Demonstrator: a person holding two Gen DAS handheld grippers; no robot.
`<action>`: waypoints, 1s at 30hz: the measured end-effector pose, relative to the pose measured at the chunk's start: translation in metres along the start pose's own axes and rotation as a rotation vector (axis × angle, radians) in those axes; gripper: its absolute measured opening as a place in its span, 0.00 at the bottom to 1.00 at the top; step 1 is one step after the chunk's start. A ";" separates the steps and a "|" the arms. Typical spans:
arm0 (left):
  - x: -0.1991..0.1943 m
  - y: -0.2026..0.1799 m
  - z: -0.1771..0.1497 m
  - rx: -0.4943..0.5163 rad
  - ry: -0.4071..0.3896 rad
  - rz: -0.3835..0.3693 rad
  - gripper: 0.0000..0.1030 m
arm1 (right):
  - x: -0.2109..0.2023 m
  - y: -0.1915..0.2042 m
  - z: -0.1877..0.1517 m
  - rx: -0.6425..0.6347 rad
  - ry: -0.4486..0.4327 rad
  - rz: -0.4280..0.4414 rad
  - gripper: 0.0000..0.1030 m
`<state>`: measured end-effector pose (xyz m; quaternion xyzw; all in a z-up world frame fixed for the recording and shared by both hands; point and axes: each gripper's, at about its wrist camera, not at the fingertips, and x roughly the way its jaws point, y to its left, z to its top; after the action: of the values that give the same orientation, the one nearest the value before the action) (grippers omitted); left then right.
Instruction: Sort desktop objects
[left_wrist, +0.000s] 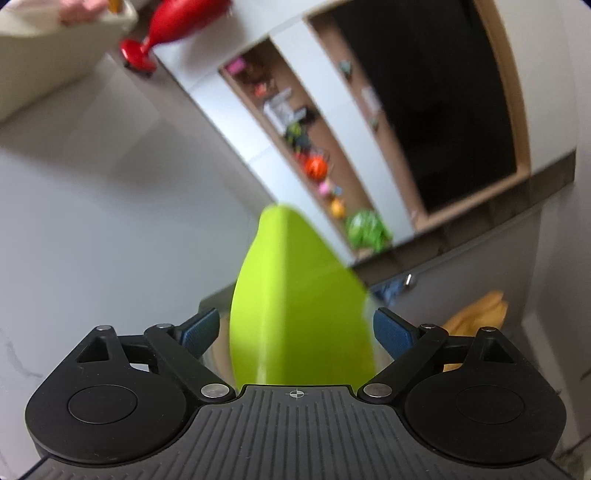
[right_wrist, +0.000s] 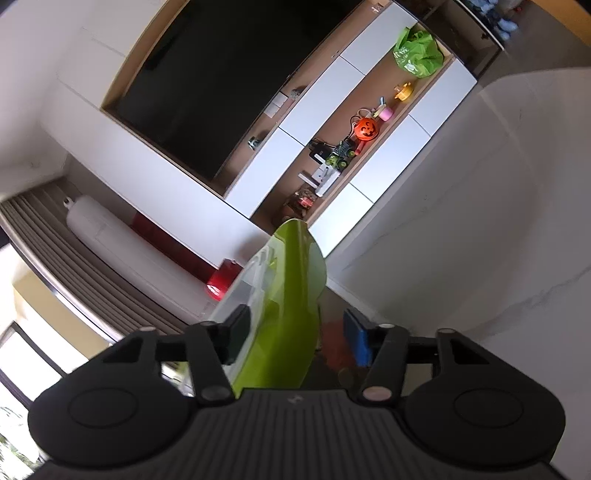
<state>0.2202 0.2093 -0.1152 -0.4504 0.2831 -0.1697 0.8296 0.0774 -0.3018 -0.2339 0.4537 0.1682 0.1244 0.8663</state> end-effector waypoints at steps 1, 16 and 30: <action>-0.012 -0.003 -0.006 -0.014 -0.043 -0.019 0.92 | -0.001 -0.001 -0.001 0.009 -0.007 0.006 0.51; -0.072 -0.130 -0.138 0.420 -0.053 0.512 1.00 | -0.088 0.060 -0.025 -0.109 -0.091 -0.292 0.97; -0.116 -0.208 -0.232 0.707 -0.015 0.550 1.00 | -0.098 0.177 -0.077 -0.472 0.283 -0.388 1.00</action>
<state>-0.0205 0.0092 -0.0030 -0.0482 0.3110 -0.0258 0.9489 -0.0542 -0.1815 -0.1109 0.1783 0.3365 0.0545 0.9230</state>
